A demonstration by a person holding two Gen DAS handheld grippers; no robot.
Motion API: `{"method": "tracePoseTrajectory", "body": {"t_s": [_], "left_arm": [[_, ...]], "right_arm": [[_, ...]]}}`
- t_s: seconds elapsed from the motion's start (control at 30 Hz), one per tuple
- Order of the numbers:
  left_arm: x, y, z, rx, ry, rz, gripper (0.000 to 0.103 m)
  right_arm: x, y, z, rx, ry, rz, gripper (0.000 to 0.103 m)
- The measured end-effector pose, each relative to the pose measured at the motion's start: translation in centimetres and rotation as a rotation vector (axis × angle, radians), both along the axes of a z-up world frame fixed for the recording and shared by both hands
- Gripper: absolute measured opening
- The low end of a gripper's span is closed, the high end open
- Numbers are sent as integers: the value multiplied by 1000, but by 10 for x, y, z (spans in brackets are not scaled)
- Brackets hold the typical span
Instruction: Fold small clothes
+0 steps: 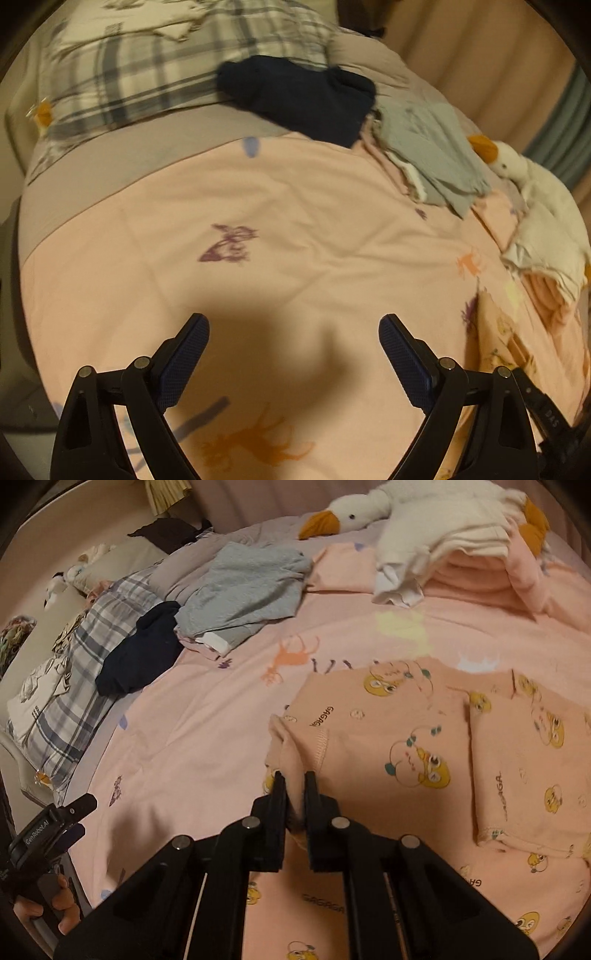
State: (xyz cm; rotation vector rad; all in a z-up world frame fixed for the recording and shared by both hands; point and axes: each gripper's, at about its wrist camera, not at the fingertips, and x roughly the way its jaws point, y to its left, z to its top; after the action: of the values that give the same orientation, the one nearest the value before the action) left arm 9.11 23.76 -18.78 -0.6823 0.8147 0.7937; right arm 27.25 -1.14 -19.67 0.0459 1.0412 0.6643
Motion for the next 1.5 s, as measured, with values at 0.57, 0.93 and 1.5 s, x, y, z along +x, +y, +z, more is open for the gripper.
{"method": "tracePoseTrajectory", "body": {"t_s": [0.57,0.93,1.5], "left_arm": [[9,-13,-7,8,76,-93,94],[-12,-8,18,101,20,-4,94],[-78,20,56,133,-91,154,94]], "right_arm": [[-4,-31,-21,95,162,-22,14],[11,-9,0,235,188,-88,9],[-59,194,103,193,42,371,77]]}}
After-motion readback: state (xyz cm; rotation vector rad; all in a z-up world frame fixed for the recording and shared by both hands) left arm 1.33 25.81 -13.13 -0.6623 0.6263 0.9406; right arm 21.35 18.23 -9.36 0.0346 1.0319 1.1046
